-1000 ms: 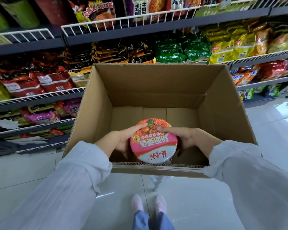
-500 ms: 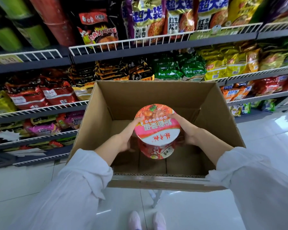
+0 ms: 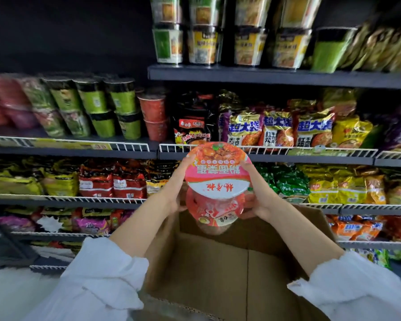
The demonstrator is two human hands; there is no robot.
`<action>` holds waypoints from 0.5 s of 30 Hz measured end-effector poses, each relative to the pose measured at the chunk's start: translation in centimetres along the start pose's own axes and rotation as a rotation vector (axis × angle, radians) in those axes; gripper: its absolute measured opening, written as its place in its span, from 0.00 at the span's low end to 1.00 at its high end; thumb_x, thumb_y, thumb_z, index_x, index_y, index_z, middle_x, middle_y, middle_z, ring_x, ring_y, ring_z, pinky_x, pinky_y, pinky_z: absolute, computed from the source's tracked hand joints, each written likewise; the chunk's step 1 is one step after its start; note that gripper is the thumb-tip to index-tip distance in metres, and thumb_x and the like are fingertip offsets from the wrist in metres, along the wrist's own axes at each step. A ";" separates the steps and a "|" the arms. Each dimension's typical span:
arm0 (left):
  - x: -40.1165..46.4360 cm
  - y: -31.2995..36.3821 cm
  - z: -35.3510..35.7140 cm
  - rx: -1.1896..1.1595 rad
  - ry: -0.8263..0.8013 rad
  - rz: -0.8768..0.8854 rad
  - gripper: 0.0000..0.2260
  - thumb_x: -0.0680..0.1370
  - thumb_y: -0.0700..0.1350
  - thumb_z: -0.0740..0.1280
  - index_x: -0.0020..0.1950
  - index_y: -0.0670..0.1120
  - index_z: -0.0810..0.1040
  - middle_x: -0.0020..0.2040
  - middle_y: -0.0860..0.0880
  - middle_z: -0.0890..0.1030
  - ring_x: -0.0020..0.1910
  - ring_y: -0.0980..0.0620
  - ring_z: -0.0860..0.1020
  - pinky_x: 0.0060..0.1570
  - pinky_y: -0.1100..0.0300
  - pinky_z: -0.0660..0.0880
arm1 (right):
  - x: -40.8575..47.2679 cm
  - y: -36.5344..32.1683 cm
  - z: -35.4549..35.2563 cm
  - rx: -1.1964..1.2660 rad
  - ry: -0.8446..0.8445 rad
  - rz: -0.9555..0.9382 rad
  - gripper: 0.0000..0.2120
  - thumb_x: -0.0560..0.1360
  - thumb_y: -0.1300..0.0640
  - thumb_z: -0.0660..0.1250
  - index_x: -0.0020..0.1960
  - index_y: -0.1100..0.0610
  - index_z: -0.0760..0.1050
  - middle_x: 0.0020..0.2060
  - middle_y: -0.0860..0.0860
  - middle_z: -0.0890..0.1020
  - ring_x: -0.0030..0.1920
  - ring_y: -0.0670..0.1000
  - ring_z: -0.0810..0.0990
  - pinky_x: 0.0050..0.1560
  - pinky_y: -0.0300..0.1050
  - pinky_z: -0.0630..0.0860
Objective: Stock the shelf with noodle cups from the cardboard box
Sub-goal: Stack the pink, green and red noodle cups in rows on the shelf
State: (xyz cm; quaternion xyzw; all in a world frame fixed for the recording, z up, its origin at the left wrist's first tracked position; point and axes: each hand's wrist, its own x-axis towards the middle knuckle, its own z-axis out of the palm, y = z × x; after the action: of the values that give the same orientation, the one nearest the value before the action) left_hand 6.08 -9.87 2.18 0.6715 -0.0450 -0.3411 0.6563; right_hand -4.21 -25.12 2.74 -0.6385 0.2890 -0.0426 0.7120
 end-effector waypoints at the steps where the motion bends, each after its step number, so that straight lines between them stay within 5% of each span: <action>1: -0.3 1.0 -1.3 -0.011 0.018 0.041 0.26 0.70 0.69 0.61 0.55 0.51 0.78 0.58 0.45 0.79 0.56 0.46 0.75 0.55 0.51 0.73 | 0.2 -1.0 1.3 0.000 -0.008 -0.013 0.20 0.73 0.31 0.56 0.46 0.47 0.73 0.45 0.53 0.79 0.50 0.58 0.77 0.54 0.58 0.71; 6: -1.6 5.5 -9.8 -0.039 0.128 0.214 0.25 0.71 0.67 0.63 0.61 0.54 0.74 0.61 0.46 0.77 0.57 0.48 0.75 0.54 0.53 0.73 | 2.6 -5.4 10.0 -0.054 -0.108 -0.121 0.32 0.68 0.26 0.56 0.61 0.47 0.72 0.58 0.55 0.78 0.60 0.59 0.75 0.64 0.64 0.68; 8: -1.8 7.0 -14.3 -0.051 0.184 0.252 0.22 0.71 0.67 0.62 0.60 0.56 0.73 0.61 0.46 0.77 0.59 0.47 0.75 0.62 0.50 0.71 | 4.1 -6.9 14.8 -0.101 -0.155 -0.163 0.37 0.66 0.24 0.57 0.66 0.46 0.69 0.62 0.53 0.76 0.63 0.58 0.74 0.65 0.64 0.68; 15: -1.6 11.2 -33.0 -0.033 0.329 0.294 0.27 0.72 0.68 0.61 0.65 0.55 0.72 0.64 0.48 0.77 0.63 0.47 0.73 0.67 0.49 0.66 | 9.1 -9.7 35.1 -0.062 -0.261 -0.194 0.26 0.70 0.28 0.56 0.54 0.47 0.75 0.51 0.51 0.80 0.55 0.55 0.77 0.62 0.59 0.71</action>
State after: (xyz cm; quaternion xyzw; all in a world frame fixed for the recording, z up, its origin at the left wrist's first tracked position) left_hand 26.27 17.56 9.93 0.6934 -0.0294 -0.1283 0.7084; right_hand 22.62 0.24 9.14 -0.6850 0.1324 -0.0189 0.7161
